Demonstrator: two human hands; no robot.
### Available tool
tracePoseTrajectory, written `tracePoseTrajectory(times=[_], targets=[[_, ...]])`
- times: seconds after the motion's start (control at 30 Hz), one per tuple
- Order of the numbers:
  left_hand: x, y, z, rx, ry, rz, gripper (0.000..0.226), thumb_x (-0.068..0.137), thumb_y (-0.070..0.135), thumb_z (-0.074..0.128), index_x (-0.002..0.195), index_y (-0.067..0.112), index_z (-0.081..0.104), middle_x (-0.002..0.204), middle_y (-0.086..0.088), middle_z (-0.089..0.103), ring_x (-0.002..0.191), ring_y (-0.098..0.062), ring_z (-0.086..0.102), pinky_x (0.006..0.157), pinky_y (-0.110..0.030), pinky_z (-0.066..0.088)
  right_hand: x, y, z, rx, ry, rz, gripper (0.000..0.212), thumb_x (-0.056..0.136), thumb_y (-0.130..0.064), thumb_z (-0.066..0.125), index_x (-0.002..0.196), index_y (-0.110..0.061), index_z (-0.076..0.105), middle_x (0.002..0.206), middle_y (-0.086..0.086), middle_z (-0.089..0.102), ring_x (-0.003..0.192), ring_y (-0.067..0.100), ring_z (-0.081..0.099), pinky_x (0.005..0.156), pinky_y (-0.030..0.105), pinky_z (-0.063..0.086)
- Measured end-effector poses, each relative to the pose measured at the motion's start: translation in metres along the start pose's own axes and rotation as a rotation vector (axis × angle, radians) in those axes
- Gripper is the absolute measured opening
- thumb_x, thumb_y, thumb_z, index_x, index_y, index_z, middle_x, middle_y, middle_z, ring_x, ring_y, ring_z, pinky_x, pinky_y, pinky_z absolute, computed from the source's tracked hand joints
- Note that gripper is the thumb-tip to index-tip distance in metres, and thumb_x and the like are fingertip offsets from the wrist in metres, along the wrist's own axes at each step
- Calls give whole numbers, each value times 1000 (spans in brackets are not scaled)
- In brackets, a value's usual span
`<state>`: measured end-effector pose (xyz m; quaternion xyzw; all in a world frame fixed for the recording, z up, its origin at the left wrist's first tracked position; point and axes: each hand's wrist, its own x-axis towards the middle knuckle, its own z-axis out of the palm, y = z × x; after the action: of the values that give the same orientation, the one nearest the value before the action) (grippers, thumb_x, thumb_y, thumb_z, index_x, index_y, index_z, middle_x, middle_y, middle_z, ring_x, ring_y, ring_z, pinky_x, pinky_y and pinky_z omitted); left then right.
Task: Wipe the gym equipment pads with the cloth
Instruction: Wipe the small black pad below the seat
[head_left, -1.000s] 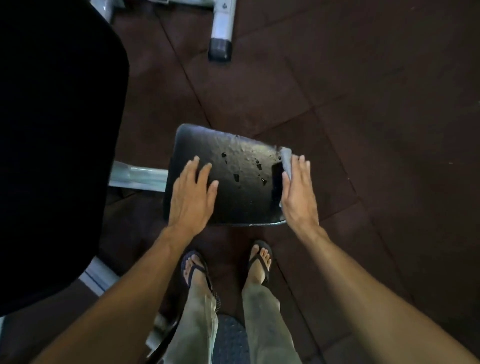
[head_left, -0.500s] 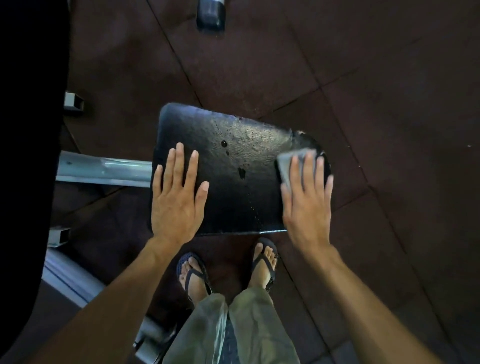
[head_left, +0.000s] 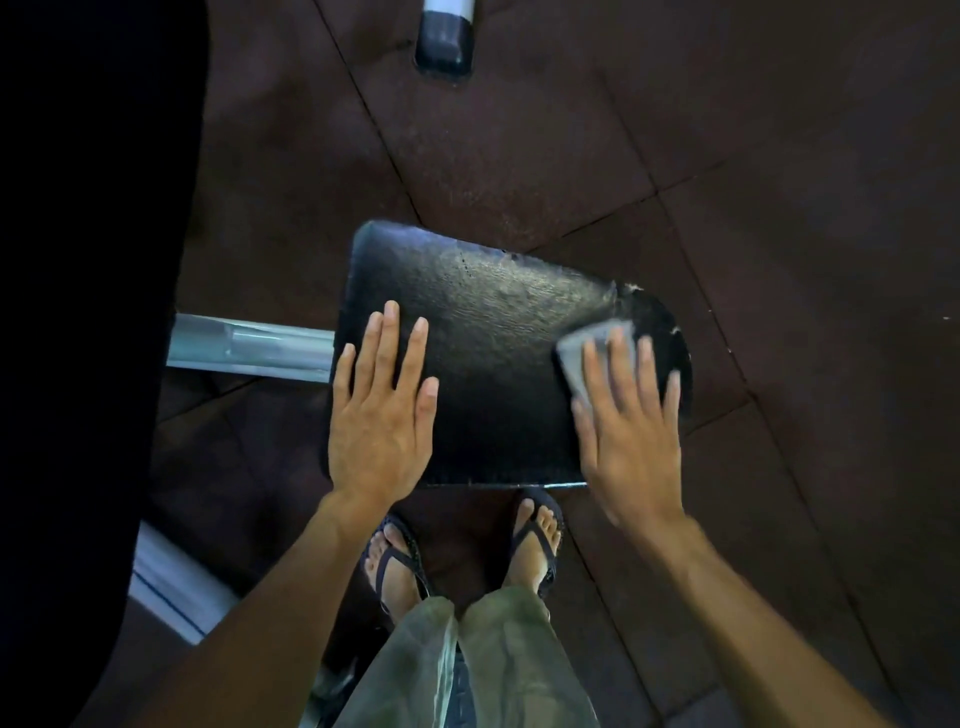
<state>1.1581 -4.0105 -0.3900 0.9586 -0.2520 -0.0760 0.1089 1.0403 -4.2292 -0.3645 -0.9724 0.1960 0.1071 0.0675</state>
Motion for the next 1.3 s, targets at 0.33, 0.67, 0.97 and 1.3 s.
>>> tracePoseTrajectory(times=[0.33, 0.67, 0.97, 1.3], targets=[[1, 0, -1, -12, -16, 7, 57, 107, 40, 18, 160, 20, 17, 169, -7, 8, 157, -19, 7, 127, -46, 14, -17, -62, 11, 73, -41, -183, 60, 107, -38, 31, 160, -22, 7, 168, 4, -1, 155, 27, -4, 122, 55, 16], [-21, 76, -16, -174, 36, -87, 63, 105, 46, 21, 158, 12, 23, 168, -14, 9, 156, -26, 8, 125, -50, 14, 9, -12, -15, 527, 69, 64, 53, 107, -40, 20, 158, -25, 20, 168, 3, -3, 154, 19, -11, 124, 52, -5], [48, 102, 14, 52, -101, 32, 72, 104, 53, 25, 161, 14, 4, 168, -15, -2, 156, -32, -2, 126, -53, 4, 19, 16, 9, 141, 87, 161, 57, 106, -41, 17, 159, -21, 13, 167, 12, 2, 155, 28, 1, 124, 49, 8], [-13, 10, -11, 63, -122, 52, 78, 103, 53, 24, 158, 0, 7, 166, -24, -2, 154, -41, -5, 125, -55, 12, 19, 13, 8, 88, 85, 162, 57, 106, -40, 14, 159, -19, 11, 167, 14, 2, 155, 29, 2, 124, 49, 13]])
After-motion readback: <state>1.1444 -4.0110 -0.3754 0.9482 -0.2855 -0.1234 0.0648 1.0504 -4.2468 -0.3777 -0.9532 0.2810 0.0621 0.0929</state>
